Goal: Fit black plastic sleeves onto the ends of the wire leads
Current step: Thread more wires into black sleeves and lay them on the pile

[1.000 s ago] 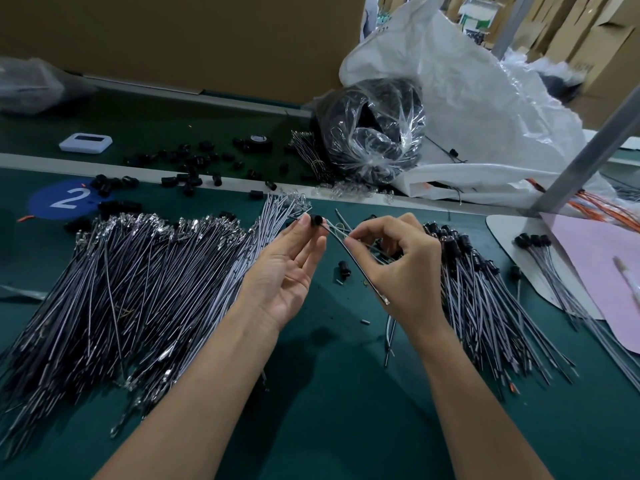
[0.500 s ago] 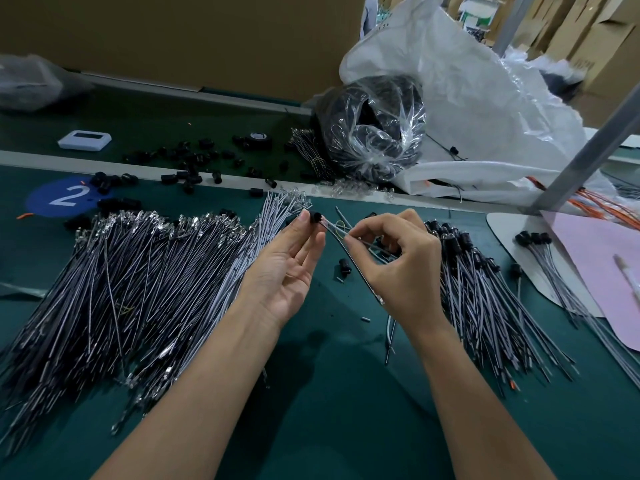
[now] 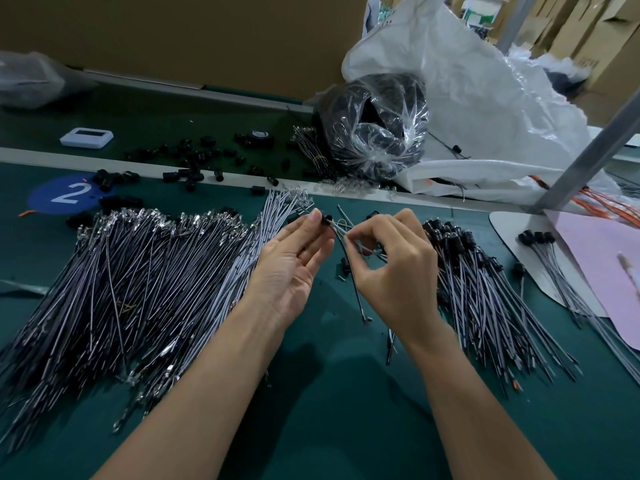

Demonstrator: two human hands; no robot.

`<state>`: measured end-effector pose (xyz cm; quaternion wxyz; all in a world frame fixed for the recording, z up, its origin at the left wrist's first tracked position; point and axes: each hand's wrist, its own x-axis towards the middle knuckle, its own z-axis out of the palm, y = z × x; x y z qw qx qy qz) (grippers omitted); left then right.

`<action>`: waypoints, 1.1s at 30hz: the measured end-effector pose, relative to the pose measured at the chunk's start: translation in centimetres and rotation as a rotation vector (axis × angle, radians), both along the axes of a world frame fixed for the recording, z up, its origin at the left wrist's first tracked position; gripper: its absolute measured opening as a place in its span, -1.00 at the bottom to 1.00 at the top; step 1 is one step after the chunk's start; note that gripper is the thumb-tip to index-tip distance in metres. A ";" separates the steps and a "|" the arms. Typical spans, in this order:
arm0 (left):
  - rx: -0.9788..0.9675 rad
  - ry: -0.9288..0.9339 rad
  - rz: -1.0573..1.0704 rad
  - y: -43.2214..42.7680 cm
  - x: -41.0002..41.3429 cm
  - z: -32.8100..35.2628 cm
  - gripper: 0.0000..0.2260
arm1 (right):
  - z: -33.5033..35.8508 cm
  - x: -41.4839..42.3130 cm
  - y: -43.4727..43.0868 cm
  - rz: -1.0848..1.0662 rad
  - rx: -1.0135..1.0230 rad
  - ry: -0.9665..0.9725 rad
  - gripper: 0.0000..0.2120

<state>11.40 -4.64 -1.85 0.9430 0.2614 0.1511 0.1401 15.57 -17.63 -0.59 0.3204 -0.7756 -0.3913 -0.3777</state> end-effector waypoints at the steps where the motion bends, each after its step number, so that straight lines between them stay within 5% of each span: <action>1: 0.007 0.007 -0.001 0.0 0.0 0.0 -0.79 | -0.1 0.0 0.0 0.002 -0.008 -0.009 -0.90; 33: 0.103 -0.063 0.048 0.1 -0.1 0.3 -0.91 | 0.1 -0.1 0.1 0.000 0.090 0.185 -0.81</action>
